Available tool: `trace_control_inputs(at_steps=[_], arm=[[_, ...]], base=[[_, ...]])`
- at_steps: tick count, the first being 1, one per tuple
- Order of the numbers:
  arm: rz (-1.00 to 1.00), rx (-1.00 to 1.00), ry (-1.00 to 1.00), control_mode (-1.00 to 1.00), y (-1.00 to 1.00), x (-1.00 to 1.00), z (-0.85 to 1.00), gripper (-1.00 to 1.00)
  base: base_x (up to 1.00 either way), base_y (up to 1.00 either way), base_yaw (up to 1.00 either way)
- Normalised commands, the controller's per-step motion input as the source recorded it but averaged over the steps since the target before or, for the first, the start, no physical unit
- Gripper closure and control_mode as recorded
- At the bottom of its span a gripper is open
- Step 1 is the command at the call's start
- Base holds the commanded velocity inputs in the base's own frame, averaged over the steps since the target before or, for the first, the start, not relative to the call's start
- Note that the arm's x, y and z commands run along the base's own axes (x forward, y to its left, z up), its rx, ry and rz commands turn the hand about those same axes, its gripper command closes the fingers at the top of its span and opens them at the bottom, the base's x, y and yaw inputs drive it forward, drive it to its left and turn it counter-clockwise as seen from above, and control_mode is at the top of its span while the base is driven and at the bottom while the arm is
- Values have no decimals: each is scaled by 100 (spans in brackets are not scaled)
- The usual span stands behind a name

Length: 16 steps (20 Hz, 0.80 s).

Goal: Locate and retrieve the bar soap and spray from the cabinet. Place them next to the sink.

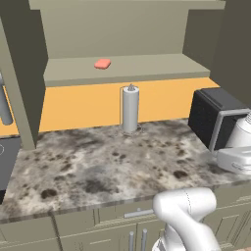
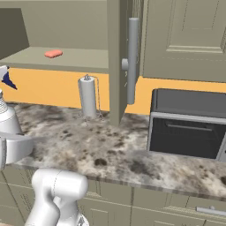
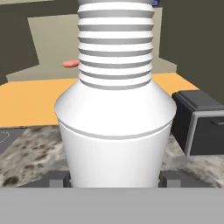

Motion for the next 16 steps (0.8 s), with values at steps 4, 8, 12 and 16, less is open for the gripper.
trace_control_inputs(at_steps=[4,8,12,16], arm=[[0,0,0,100,0,0,0,100],[0,0,0,100,0,0,0,100],[0,0,0,100,0,0,0,100],[0,0,0,100,0,0,0,100]], base=[[0,0,0],[-12,1,1],[-31,36,26],[-26,50,40]])
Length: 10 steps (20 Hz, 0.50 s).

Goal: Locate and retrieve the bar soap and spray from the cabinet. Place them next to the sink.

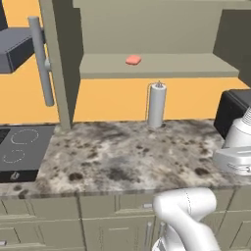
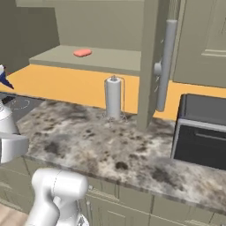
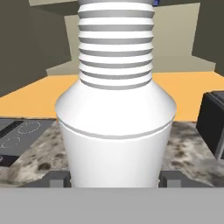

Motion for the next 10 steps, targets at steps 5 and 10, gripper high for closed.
trace_control_inputs(at_steps=[5,10], arm=[[0,0,0,100,0,0,0,100],[0,0,0,100,0,0,0,100]], base=[[-17,46,44],[-4,21,50]])
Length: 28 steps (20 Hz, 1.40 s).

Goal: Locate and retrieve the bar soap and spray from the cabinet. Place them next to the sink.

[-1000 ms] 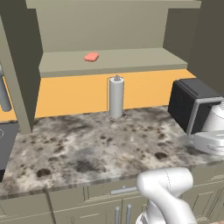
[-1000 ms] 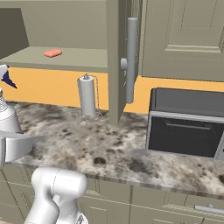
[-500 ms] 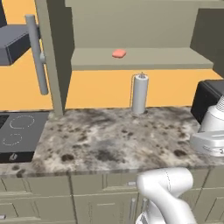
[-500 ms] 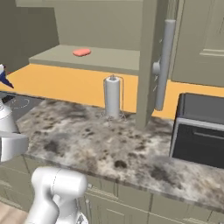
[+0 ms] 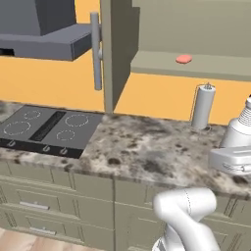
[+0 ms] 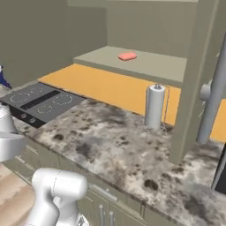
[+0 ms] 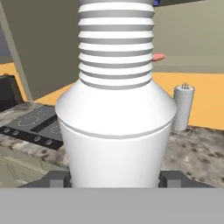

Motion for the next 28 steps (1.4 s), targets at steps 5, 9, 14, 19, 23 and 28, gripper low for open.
trace_control_inputs(at_steps=[5,9,14,19,23,28], arm=[[0,0,0,100,0,0,0,100],[0,0,0,100,0,0,0,100],[0,0,0,100,0,0,0,100],[0,0,0,100,0,0,0,100],[0,0,0,100,0,0,0,100],[0,0,0,100,0,0,0,100]], base=[[0,0,50],[0,1,50],[0,4,50],[-11,31,46],[-24,71,17],[-30,96,15]])
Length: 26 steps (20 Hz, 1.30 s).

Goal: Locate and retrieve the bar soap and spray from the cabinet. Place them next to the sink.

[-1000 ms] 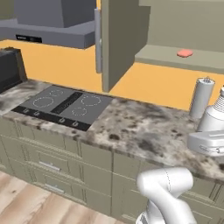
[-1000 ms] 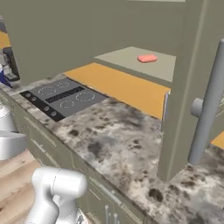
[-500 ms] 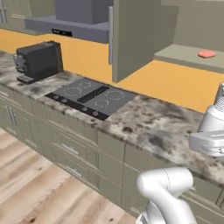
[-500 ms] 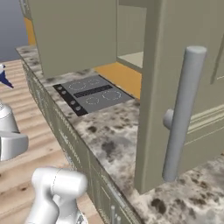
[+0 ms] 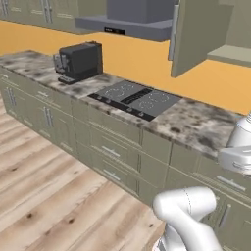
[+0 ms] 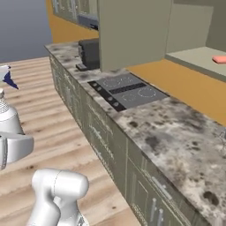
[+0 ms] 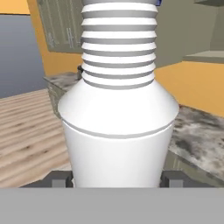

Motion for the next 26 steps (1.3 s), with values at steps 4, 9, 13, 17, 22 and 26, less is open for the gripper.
trace_control_inputs(at_steps=[4,9,13,17,22,26], arm=[[0,0,0,100,0,0,0,100],[0,0,0,100,0,0,0,100],[0,0,0,100,0,0,0,100],[0,0,0,100,0,0,0,100],[0,0,0,100,0,0,0,100],[0,0,0,100,0,0,0,100]], base=[[-26,78,34],[-14,47,46],[-2,21,50],[0,22,50],[-2,26,50],[-7,40,48]])
